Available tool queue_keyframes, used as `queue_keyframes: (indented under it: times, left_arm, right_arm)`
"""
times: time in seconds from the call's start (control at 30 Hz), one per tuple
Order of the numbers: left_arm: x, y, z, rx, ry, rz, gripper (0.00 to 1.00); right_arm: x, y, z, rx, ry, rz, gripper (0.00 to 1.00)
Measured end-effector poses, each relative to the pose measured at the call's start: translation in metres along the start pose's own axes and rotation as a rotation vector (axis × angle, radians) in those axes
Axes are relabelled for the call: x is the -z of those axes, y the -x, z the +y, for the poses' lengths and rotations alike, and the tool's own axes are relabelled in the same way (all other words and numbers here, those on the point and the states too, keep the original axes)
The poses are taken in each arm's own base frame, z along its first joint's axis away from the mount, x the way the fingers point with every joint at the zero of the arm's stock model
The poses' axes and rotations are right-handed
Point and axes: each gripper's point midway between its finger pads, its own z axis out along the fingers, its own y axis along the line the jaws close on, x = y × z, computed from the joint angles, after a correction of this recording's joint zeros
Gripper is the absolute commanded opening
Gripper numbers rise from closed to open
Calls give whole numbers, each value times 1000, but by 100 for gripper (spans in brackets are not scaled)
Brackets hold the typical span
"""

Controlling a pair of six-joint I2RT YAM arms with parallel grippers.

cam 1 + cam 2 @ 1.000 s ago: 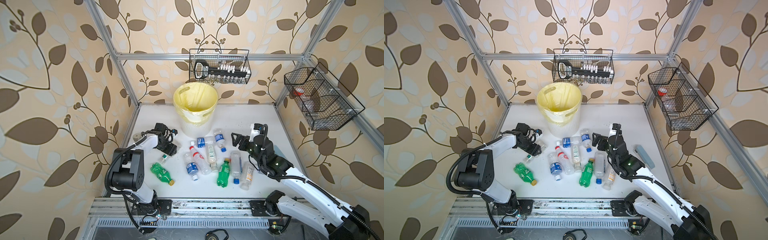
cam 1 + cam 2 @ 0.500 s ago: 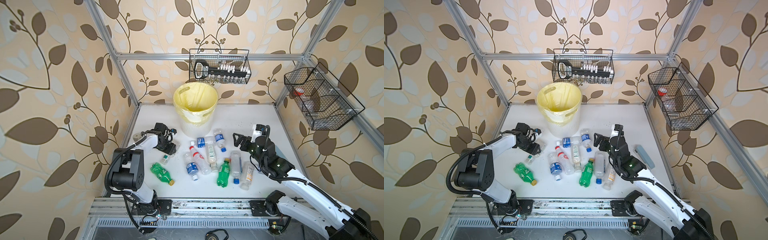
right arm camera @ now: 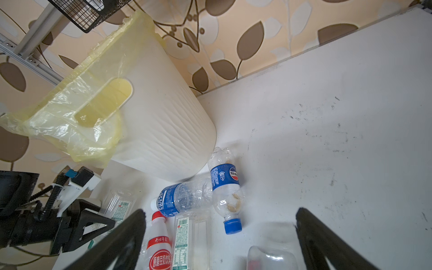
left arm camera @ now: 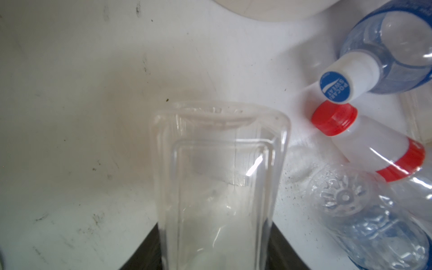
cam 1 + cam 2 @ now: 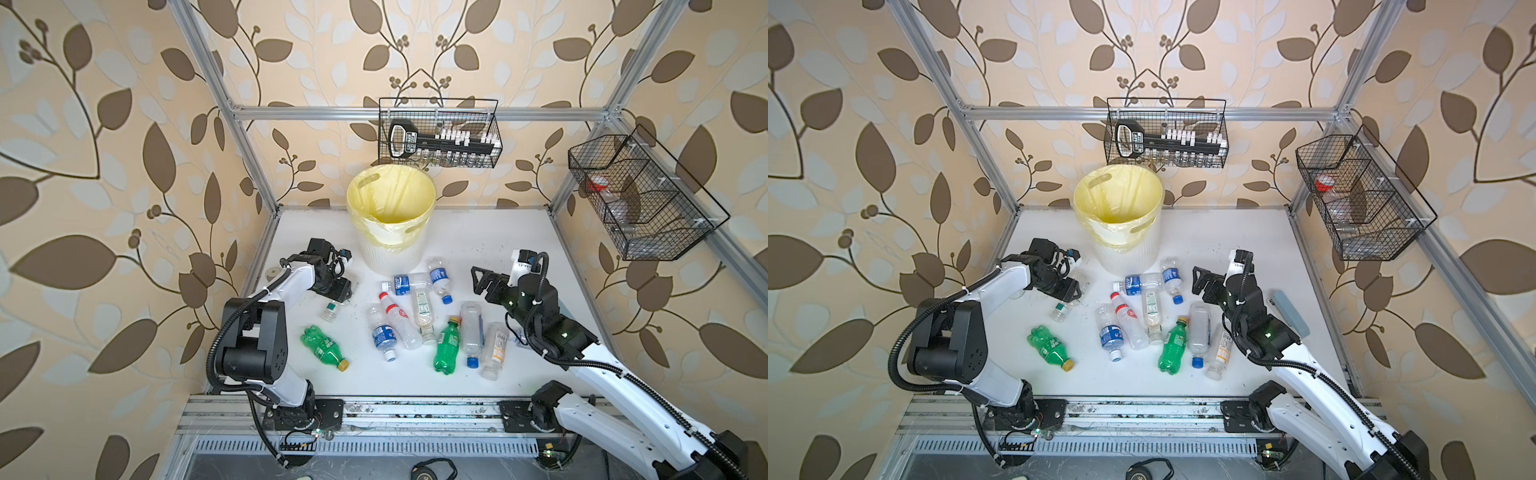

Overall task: Throw the plastic bottles in the bin
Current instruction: Pick up the plastic bottle from the middle-left of the table.

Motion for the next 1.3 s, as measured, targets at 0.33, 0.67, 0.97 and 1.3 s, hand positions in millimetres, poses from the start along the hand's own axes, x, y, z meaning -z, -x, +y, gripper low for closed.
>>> queue_keyframes:
  times: [0.33, 0.67, 0.97, 1.3]
  left_arm:
    - [21, 4, 1, 12, 39, -27, 42]
    - [55, 25, 11, 37, 113, -66, 36]
    - [99, 35, 7, 67, 158, -144, 36]
    - [149, 56, 0, 70, 176, -240, 37]
  right_arm:
    - [0, -2, -1, -7, 1, 11, 100]
    - [1, -10, -4, -26, 3, 32, 100]
    - [7, -14, -8, -45, 1, 37, 100]
    - [10, -19, -13, -47, -6, 45, 100]
